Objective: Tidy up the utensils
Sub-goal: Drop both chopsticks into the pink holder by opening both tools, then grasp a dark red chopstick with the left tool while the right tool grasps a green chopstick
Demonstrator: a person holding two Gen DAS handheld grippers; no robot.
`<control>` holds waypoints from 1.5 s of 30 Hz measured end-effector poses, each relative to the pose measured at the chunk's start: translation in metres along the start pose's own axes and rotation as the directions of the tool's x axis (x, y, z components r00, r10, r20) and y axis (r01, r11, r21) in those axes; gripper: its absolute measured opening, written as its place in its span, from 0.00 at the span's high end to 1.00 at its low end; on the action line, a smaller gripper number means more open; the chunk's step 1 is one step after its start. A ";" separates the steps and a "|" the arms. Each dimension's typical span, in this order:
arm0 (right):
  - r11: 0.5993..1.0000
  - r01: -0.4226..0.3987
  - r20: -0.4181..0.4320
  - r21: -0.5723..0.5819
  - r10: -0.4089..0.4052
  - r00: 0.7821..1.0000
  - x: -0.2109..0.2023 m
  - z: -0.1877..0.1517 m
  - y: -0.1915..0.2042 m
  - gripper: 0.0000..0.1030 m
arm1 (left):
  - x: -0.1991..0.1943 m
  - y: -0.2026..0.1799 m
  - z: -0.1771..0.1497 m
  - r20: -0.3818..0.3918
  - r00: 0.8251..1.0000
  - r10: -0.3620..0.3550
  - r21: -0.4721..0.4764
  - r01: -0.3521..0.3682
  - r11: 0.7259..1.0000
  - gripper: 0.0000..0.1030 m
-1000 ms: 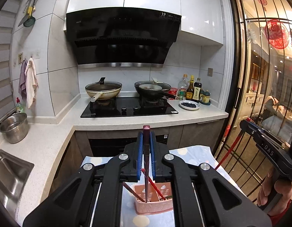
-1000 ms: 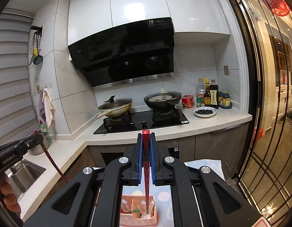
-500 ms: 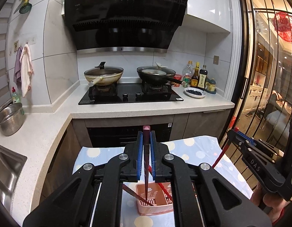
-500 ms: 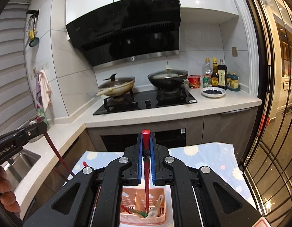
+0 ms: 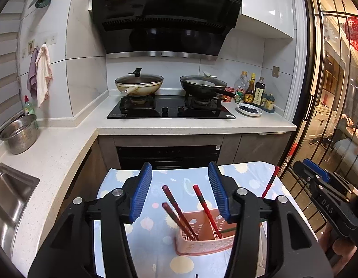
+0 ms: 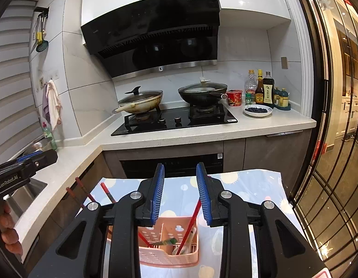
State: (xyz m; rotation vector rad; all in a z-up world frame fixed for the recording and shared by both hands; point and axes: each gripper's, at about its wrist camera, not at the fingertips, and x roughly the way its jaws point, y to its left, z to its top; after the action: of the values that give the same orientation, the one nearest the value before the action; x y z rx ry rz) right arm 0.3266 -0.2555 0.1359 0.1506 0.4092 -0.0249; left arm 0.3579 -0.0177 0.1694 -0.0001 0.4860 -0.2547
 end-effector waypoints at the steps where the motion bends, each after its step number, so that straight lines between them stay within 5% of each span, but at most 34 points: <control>1: 1.000 -0.002 0.000 0.001 0.002 1.000 -0.004 -0.001 0.000 0.72 | -0.003 0.001 -0.001 0.000 1.000 -0.002 -0.001 0.002 1.000 0.53; 12: 1.000 -0.009 -0.016 -0.022 0.008 1.000 -0.059 -0.039 0.004 0.72 | -0.044 0.003 -0.034 -0.003 1.000 -0.002 0.006 0.002 1.000 0.46; 26: 0.998 -0.029 -0.181 -0.047 0.020 0.983 -0.130 -0.162 0.008 0.72 | -0.086 0.000 -0.145 -0.130 0.992 0.003 0.002 -0.003 1.000 0.41; 37: 0.999 -0.040 -0.363 -0.010 0.034 0.931 -0.166 -0.268 0.004 0.72 | -0.089 -0.019 -0.250 -0.324 0.946 -0.020 0.016 0.026 1.000 0.41; 45: 0.997 -0.065 -0.439 -0.035 0.043 0.897 -0.178 -0.315 0.015 0.72 | -0.086 -0.032 -0.301 -0.419 0.907 -0.033 0.026 0.049 0.998 0.41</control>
State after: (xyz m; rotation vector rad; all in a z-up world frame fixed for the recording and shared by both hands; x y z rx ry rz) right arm 0.0402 -0.1942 -0.0766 0.1186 0.8576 0.0760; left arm 0.1375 -0.0099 -0.0546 0.0814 0.9116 -0.3063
